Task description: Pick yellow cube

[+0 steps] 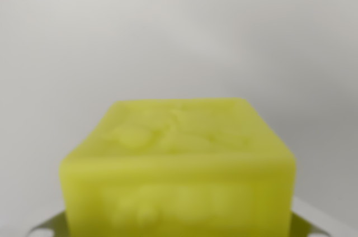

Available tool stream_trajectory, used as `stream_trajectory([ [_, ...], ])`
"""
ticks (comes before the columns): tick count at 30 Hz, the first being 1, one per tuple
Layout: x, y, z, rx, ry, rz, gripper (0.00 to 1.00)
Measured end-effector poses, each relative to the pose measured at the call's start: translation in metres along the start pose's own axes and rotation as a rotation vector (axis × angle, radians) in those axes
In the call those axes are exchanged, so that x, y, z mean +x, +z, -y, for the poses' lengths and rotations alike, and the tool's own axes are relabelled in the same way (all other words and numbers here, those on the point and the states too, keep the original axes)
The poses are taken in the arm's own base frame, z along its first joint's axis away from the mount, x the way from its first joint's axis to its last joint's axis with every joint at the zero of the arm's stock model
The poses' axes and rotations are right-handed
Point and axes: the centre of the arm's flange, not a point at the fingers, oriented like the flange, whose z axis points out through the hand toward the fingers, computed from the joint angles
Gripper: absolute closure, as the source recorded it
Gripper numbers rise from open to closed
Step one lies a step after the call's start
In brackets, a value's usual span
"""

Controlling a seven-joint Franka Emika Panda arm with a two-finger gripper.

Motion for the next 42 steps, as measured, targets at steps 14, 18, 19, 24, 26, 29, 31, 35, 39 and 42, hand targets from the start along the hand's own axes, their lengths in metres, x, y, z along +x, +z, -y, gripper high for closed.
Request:
stream_trajectory([
  [14, 0.0, -0.035, 0.0, 0.0, 0.0, 0.001, 1.0],
  [18, 0.0, -0.045, 0.0, 0.0, 0.0, 0.0, 1.0],
  [19, 0.0, -0.048, 0.0, 0.0, 0.0, 0.0, 1.0],
  [24, 0.0, -0.06, 0.0, 0.0, 0.0, 0.0, 1.0],
  [26, 0.0, -0.065, 0.0, 0.0, 0.0, 0.0, 1.0],
  [29, 0.0, -0.072, 0.0, 0.0, 0.0, 0.0, 1.0],
  [31, 0.0, -0.077, 0.0, 0.0, 0.0, 0.0, 1.0],
  [35, 0.0, -0.085, 0.0, 0.0, 0.0, 0.0, 1.0],
  [39, 0.0, -0.085, 0.0, 0.0, 0.0, 0.0, 1.0],
  [42, 0.0, -0.085, 0.0, 0.0, 0.0, 0.0, 1.0],
])
